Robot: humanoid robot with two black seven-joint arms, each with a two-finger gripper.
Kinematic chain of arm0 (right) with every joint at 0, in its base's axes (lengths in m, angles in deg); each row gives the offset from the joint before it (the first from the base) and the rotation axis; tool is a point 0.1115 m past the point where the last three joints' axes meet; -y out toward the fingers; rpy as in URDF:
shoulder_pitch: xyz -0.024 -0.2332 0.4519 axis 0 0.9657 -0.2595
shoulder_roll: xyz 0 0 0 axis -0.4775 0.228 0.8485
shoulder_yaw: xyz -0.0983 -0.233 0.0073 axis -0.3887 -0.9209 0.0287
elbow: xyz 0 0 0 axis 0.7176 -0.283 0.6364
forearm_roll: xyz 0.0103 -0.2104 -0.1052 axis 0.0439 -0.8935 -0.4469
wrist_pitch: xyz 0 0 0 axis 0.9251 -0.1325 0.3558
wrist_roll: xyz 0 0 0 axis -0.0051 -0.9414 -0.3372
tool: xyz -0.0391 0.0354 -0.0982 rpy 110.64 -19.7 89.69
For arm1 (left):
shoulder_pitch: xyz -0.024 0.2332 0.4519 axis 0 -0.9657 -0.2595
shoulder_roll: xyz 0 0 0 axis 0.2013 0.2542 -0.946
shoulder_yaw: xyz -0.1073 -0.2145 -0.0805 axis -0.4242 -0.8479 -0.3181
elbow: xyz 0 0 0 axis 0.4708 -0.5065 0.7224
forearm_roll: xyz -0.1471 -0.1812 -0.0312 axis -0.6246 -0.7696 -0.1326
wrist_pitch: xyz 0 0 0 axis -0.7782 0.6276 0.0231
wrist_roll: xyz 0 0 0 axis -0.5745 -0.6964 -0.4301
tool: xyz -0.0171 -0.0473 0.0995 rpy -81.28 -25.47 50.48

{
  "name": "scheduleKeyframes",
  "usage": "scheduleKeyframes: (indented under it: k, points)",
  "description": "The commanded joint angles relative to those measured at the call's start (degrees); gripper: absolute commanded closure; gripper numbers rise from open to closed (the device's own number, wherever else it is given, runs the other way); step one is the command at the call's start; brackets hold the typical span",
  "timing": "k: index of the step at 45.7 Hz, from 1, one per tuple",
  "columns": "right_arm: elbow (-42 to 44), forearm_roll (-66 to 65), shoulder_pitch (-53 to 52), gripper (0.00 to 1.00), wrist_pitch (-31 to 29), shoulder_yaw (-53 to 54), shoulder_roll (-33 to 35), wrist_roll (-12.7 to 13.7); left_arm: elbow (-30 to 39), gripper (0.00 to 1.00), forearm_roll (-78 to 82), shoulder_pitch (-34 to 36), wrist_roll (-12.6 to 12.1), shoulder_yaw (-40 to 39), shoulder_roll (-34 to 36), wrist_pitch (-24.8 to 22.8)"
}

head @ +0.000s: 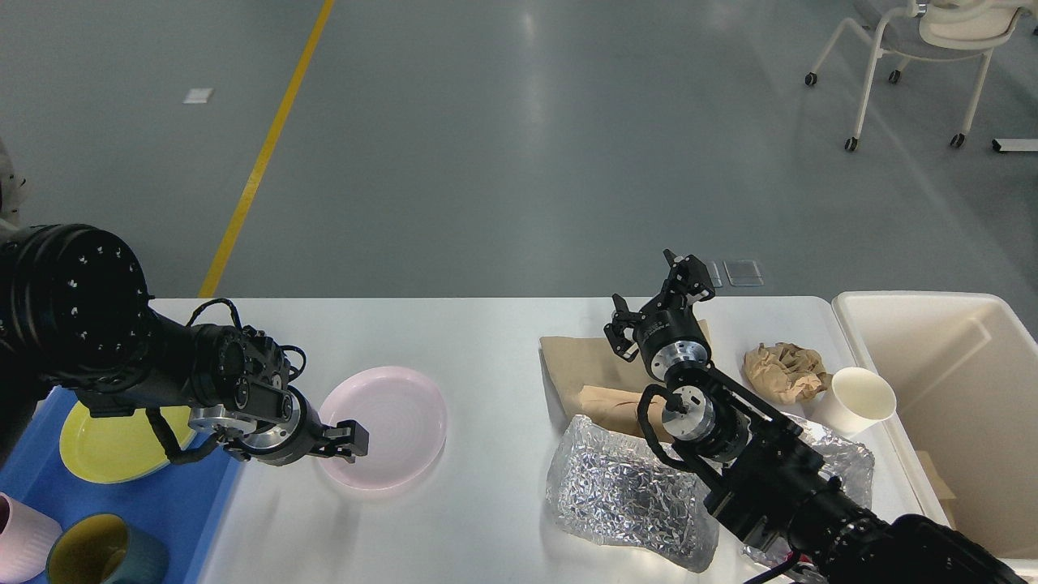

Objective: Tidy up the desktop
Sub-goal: 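Pinch the pink plate rim nearest the tray with the left gripper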

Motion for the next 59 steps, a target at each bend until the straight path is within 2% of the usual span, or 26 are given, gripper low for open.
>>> scheduleKeyframes:
  k: [1, 11, 21, 35, 40, 51, 59]
  points:
    - [0.0, 0.0, 0.0, 0.0, 0.0, 0.0, 0.0, 0.0, -0.6, 0.04, -0.4, -3.1, -0.1, -1.9, 0.3, 2.4]
    - [0.0, 0.0, 0.0, 0.0, 0.0, 0.0, -0.1, 0.0, -1.3, 0.04, -1.2, -5.3, -0.1, -2.1, 1.3, 6.8]
    - [0.0, 0.0, 0.0, 0.0, 0.0, 0.0, -0.1, 0.0, -1.6, 0.05, -2.0, -5.4, -0.3, -2.1, 1.5, 8.3]
    - [0.0, 0.0, 0.0, 0.0, 0.0, 0.0, 0.0, 0.0, -1.7, 0.1, -3.1, -6.6, -4.8, -2.1, 1.4, 13.2]
    - [0.0, 0.0, 0.0, 0.0, 0.0, 0.0, -0.1, 0.0, -1.7, 0.14, -3.2, -7.4, -5.2, -2.1, 1.3, 14.0]
    - [0.0, 0.0, 0.0, 0.0, 0.0, 0.0, -0.1, 0.0, -2.3, 0.31, -3.3, -9.4, -6.8, -3.3, 0.7, 14.3]
    - [0.0, 0.0, 0.0, 0.0, 0.0, 0.0, -0.1, 0.0, -2.8, 0.34, -3.3, -9.4, -8.0, -4.4, 0.8, 14.8]
